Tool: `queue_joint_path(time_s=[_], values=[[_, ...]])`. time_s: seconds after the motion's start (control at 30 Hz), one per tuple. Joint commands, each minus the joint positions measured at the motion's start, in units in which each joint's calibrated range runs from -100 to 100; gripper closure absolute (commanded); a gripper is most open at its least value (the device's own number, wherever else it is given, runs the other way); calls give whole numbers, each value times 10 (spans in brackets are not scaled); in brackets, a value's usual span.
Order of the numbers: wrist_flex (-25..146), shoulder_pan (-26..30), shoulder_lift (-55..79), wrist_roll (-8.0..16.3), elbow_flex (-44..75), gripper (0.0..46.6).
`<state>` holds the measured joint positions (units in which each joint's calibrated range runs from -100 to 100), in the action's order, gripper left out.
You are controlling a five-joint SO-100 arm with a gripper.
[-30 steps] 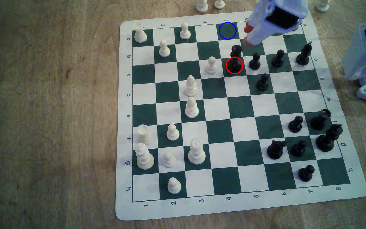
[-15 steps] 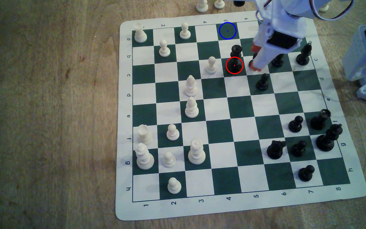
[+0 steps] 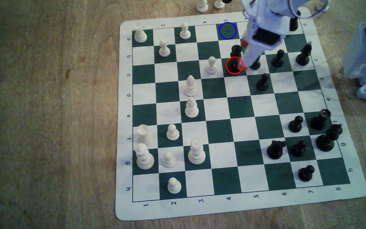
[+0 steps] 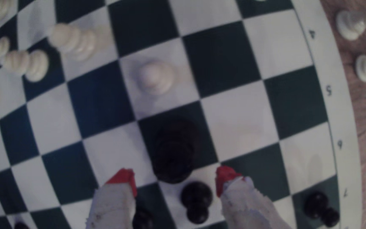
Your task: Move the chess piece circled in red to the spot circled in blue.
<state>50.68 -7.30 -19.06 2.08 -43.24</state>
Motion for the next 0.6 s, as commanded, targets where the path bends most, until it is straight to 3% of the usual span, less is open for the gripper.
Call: queue_joint_path(time_s=[0.0, 0.57], values=[[-20, -3, -3, 1, 16, 266], [-38, 22, 14, 33, 50, 329]])
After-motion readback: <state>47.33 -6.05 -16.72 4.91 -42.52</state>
